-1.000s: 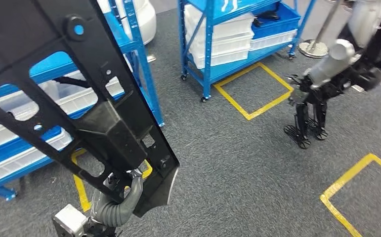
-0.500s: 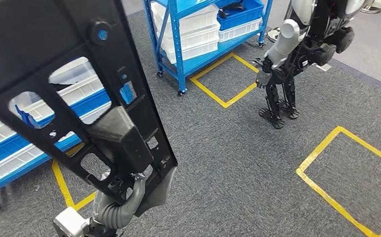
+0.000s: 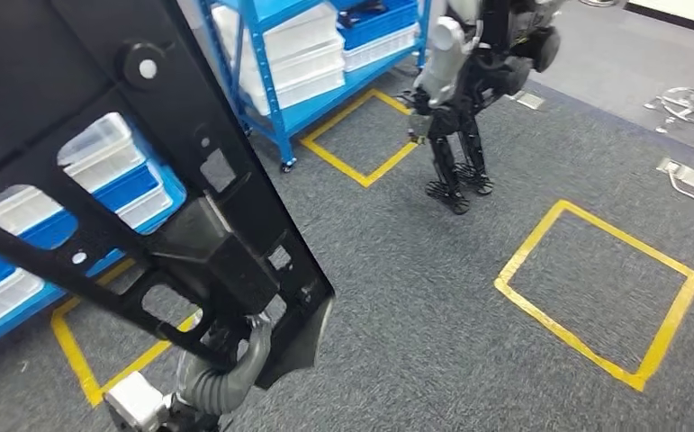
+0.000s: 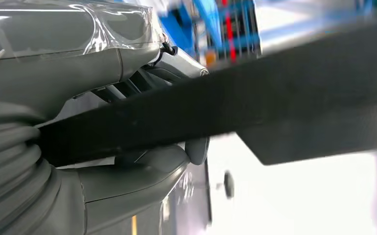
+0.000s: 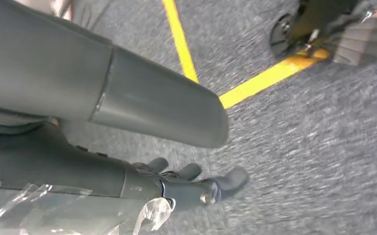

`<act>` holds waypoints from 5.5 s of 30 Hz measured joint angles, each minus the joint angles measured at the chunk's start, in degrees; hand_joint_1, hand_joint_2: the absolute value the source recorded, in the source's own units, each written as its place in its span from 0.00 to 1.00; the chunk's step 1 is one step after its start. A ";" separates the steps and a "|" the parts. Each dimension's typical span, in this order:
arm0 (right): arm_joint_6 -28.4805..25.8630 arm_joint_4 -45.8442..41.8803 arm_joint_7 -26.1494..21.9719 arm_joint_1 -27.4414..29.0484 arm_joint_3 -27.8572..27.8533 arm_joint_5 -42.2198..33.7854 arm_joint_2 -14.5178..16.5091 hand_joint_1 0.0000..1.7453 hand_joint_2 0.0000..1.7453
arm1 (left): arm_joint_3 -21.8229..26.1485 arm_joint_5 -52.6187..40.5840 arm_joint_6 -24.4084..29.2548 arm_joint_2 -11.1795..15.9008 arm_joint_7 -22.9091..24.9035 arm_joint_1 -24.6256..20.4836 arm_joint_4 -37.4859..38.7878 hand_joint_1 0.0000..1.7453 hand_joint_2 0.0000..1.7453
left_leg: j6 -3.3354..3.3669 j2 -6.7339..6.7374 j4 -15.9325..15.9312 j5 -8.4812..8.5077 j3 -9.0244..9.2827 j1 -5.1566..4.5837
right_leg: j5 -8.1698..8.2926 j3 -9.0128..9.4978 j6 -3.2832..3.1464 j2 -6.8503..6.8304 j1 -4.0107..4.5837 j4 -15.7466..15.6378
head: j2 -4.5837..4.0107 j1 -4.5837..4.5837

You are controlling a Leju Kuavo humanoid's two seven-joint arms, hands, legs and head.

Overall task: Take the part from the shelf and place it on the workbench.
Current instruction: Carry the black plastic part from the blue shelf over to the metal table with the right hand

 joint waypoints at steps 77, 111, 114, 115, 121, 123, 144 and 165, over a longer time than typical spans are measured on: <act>1.40 0.01 1.78 -0.11 0.99 1.95 -0.42 0.00 0.00 | 0.25 -0.93 2.67 0.19 -0.21 1.78 -0.64 1.00 1.00 | 2.83 -10.28 -1.53 -0.80 2.06 -2.39 | 4.07 -0.56 -2.02 8.76 1.93 -3.71 | -0.01 -0.88; 1.11 0.01 1.20 0.17 1.07 1.50 0.07 0.00 0.00 | 0.13 -1.15 2.39 0.51 0.35 1.41 -1.47 1.00 1.00 | 4.69 -7.53 -3.32 1.55 1.69 -2.48 | 2.24 -0.80 -1.81 6.12 2.31 -2.30 | -0.01 -0.61; 1.05 0.01 1.15 0.10 1.09 1.32 0.12 0.00 0.00 | 0.12 -1.14 2.39 0.54 0.39 1.60 -1.50 1.00 1.00 | 5.06 -5.61 -3.57 1.92 1.43 -2.45 | -3.57 -5.60 -1.40 3.31 2.40 8.75 | -0.01 -0.37; 1.04 0.01 1.14 0.09 1.10 1.28 0.15 0.00 0.00 | 0.11 -1.13 2.40 0.55 0.42 1.65 -1.50 1.00 1.00 | 5.04 -4.88 -3.56 1.91 1.35 -2.47 | -4.46 -6.66 -1.15 3.11 2.32 11.53 | -0.01 -0.32; 0.97 0.00 1.02 -0.02 1.11 1.12 0.12 0.00 0.00 | 0.09 -1.22 2.32 0.57 0.57 1.61 -1.51 1.00 1.00 | 3.75 -1.46 -2.31 1.02 1.12 -2.75 | 1.88 2.35 -0.64 -1.32 2.05 -3.68 | -0.01 -0.35; 0.93 -0.01 0.90 -0.01 1.10 1.04 0.12 0.00 0.00 | 0.07 -1.29 2.25 0.57 0.60 1.57 -1.54 1.00 1.00 | 3.37 -0.42 -1.93 0.80 0.96 -2.87 | 2.00 2.17 -1.62 -0.63 2.41 -4.28 | -0.01 -0.47; 1.09 0.03 -0.09 0.18 0.82 -2.70 -0.63 0.00 0.00 | -1.33 -1.10 -1.25 -1.17 1.16 -2.06 -0.18 1.00 1.00 | 4.97 -6.21 -2.16 1.72 0.29 -2.43 | -2.13 -4.40 -1.36 3.60 2.78 5.73 | -0.01 -0.39; 0.04 -0.01 0.24 0.09 0.56 -5.16 0.43 0.00 0.00 | -1.21 0.48 -4.05 0.21 3.20 -0.35 -1.07 1.00 1.00 | 2.56 -6.53 8.87 -2.76 -3.77 -1.82 | 2.86 2.36 -3.33 6.15 2.78 -4.89 | -0.01 -0.65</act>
